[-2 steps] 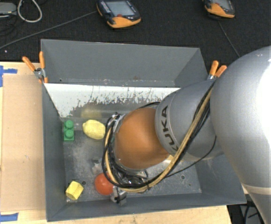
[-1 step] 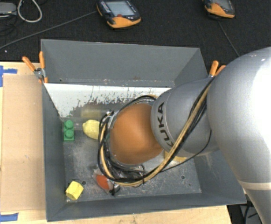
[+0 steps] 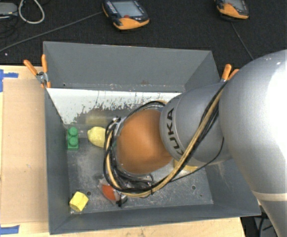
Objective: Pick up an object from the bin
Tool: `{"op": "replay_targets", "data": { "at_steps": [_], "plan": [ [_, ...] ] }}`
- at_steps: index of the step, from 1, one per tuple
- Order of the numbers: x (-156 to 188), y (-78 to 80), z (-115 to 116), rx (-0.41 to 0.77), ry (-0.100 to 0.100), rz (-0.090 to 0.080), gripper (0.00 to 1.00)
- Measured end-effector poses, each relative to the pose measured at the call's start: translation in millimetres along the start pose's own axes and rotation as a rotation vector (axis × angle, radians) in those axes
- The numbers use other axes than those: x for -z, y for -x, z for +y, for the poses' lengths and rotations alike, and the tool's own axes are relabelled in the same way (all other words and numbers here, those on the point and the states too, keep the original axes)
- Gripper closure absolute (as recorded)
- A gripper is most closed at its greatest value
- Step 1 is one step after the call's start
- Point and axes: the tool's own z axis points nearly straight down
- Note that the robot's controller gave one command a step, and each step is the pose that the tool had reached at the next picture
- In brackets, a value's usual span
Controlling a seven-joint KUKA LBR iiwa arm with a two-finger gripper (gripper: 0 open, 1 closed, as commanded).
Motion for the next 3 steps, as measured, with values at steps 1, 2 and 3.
{"op": "replay_targets", "data": {
  "at_steps": [1, 2, 3],
  "plan": [
    [28.6, -1.6, 1.3, -0.001, 0.002, 0.006, 1.00],
    [61.5, -2.0, 2.3, -0.001, 0.003, 0.008, 1.00],
    [97.3, -2.2, 3.0, -0.002, 0.005, 0.011, 1.00]
  ]
}}
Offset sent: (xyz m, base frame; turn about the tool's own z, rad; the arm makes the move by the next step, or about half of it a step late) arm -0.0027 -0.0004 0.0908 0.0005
